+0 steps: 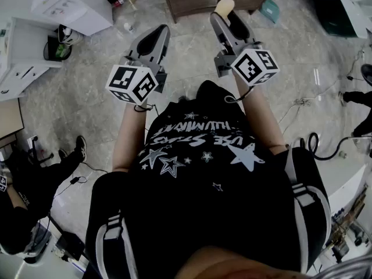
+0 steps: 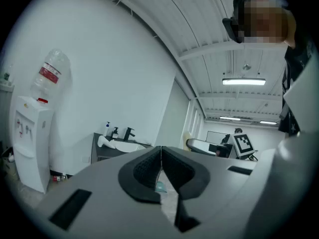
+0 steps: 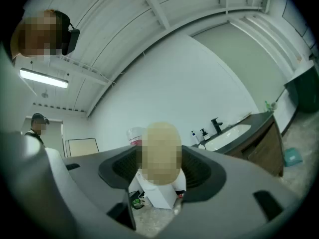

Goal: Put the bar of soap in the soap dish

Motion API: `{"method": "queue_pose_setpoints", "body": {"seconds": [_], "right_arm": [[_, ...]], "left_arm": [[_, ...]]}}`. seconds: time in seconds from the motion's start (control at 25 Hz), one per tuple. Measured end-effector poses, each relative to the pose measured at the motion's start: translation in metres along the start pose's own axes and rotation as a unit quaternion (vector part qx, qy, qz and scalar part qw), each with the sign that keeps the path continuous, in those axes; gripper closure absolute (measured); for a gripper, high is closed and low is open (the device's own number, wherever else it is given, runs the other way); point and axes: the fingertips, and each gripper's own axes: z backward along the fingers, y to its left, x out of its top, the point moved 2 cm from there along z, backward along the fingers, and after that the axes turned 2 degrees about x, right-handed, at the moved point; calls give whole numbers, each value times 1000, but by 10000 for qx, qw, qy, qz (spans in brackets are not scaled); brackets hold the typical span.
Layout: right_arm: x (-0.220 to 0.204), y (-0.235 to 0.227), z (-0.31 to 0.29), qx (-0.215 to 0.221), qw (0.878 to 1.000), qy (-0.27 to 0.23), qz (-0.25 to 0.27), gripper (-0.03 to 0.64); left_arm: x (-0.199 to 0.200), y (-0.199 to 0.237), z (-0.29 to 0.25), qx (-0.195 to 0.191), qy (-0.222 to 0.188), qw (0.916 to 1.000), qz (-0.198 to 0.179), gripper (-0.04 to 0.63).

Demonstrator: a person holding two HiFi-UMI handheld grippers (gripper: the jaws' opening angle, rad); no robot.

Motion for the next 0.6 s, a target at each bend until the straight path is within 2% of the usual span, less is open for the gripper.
{"method": "queue_pose_setpoints", "body": {"seconds": [0.28,0.6], "right_arm": [[-11,-9,-13,-91,9999,106,-9,364],[-3,-47,-81,124,9998,132,-21,364]], "left_arm": [[-6,19,0,72,16,10000,54,583],[6,58,-50,342,-2,9992,-195,583]]}}
